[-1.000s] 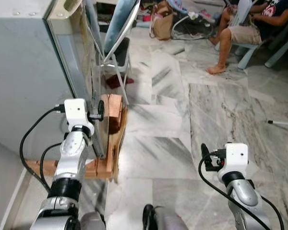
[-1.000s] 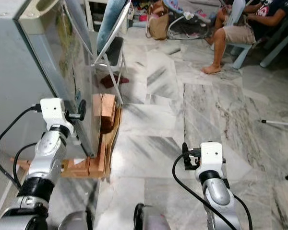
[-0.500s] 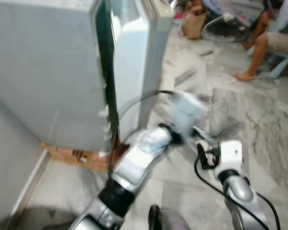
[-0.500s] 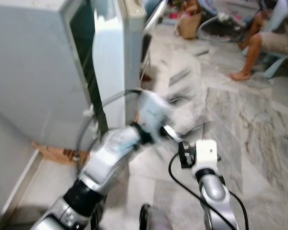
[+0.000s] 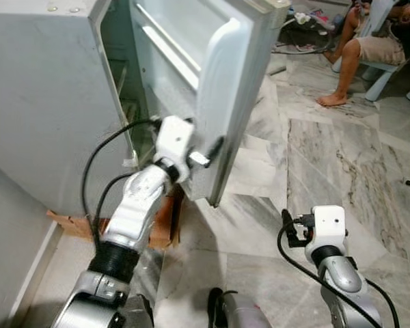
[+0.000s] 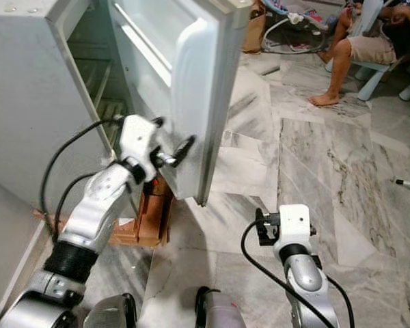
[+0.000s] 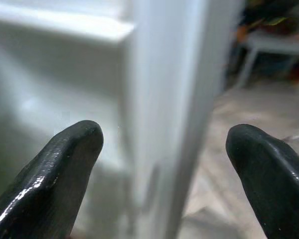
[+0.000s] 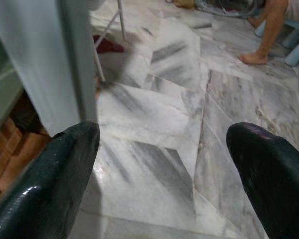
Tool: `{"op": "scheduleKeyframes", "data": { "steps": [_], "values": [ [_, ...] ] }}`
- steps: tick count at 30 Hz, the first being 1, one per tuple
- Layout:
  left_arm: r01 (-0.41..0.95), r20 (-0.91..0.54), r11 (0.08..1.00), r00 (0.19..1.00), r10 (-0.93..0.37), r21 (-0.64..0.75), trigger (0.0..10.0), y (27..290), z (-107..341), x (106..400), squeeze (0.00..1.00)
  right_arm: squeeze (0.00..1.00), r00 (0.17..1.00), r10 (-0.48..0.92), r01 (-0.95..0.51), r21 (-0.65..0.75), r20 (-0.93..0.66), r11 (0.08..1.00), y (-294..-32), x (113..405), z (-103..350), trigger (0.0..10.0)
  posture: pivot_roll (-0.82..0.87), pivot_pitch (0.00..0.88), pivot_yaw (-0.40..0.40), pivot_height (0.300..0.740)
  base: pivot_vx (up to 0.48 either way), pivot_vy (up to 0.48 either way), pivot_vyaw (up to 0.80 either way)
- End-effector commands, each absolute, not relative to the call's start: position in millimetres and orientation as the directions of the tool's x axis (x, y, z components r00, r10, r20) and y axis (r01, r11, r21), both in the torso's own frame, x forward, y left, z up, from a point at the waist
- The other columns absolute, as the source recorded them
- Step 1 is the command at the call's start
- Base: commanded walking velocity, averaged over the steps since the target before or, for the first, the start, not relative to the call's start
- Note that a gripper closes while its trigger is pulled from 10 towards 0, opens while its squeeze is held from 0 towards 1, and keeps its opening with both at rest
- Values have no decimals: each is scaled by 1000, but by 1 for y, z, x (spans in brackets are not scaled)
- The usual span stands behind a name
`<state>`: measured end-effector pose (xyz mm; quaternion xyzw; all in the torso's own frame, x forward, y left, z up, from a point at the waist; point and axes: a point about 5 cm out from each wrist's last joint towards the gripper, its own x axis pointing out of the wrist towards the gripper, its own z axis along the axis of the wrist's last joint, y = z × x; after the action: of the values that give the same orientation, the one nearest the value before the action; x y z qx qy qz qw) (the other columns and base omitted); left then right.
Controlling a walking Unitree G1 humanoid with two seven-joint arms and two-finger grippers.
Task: Restocking fridge
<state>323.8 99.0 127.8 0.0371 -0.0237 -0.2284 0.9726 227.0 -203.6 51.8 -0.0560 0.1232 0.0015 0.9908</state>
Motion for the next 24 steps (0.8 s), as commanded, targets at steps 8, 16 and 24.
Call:
{"op": "scheduleKeyframes", "data": {
  "steps": [8, 16, 24],
  "values": [
    [261, -32, 965, 965, -260, 34, 10000, 136, 100, 299, 0, 0, 977, -29, 8, -99, -211, 995, -205, 230, 58, 10000, 19, 146, -72, 740, 0, -478, -182],
    [205, -51, 978, 978, -202, 44, 10000, 142, 95, 286, 0, 0, 983, -13, -6, -103, -183, 995, -200, 237, 62, 10000, 42, 160, -65, 740, 221, -392, 0],
    [159, -87, 984, 984, -152, 80, 10000, 141, 94, 295, 0, 0, 989, -3, -11, -93, -148, 996, -193, 246, 70, 10000, 38, 164, -71, 740, 440, -97, 0]
  ]
}}
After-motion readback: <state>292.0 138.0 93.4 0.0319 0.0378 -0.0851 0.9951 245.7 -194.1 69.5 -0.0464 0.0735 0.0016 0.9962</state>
